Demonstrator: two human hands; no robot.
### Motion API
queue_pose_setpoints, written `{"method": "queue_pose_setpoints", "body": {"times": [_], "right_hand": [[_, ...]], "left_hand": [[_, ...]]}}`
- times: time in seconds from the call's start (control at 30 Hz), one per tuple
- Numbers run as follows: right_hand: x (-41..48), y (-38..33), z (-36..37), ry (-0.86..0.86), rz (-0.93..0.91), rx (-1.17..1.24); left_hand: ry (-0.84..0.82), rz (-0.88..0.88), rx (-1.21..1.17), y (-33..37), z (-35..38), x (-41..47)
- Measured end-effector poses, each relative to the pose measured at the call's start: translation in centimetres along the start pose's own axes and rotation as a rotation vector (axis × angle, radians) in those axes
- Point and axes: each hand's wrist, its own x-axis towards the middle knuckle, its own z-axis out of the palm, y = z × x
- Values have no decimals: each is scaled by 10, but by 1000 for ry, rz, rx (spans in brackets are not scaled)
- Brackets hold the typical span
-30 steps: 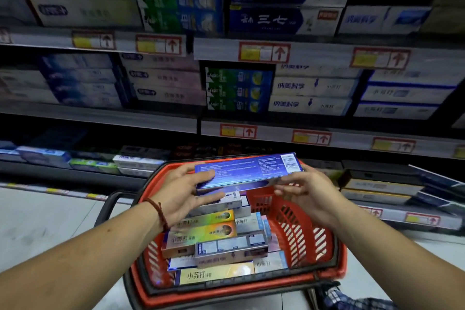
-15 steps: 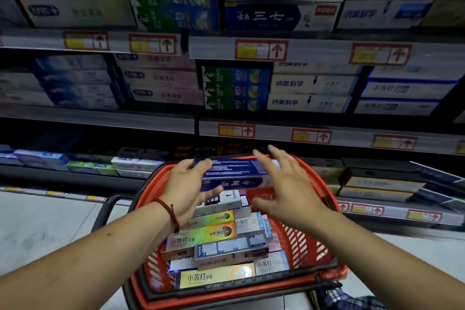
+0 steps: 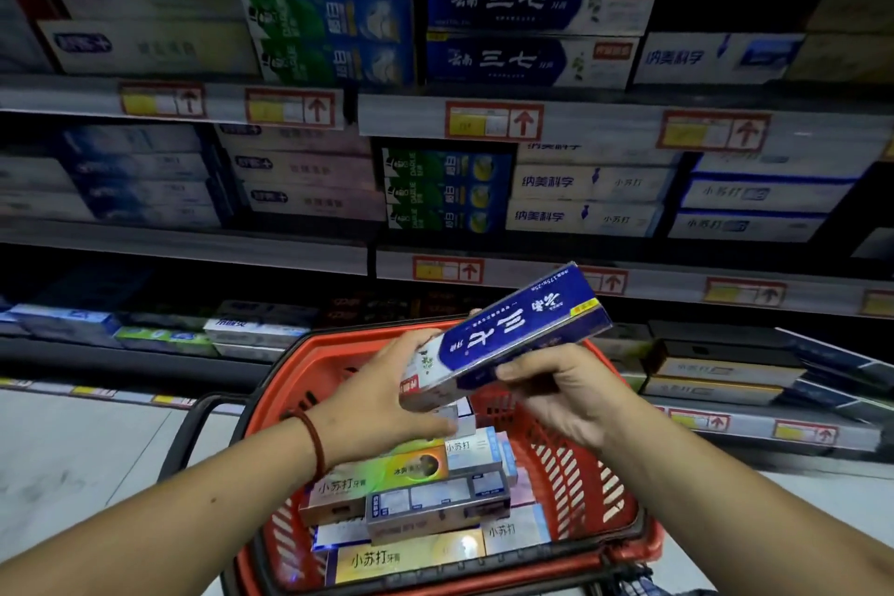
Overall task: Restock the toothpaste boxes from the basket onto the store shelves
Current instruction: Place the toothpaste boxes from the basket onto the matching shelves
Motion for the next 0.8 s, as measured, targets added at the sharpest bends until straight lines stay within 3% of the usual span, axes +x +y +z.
{"method": "queue_pose_setpoints", "body": {"times": [0.23, 0.33, 0.47, 0.67, 0.8], "right_hand": [[-5, -12, 4, 27, -47, 148], [1, -15, -1, 79, -21, 99], [6, -12, -3, 161, -49, -51], [6, -9, 5, 148, -126, -139], [5, -4, 11, 99, -13, -333]], "left_hand": [[325, 74, 142, -7, -16, 6], [379, 88, 198, -11, -25, 7], [268, 54, 186, -12, -33, 5], [-87, -265, -181, 8, -42, 3], [40, -302, -490, 5, -35, 6]]}}
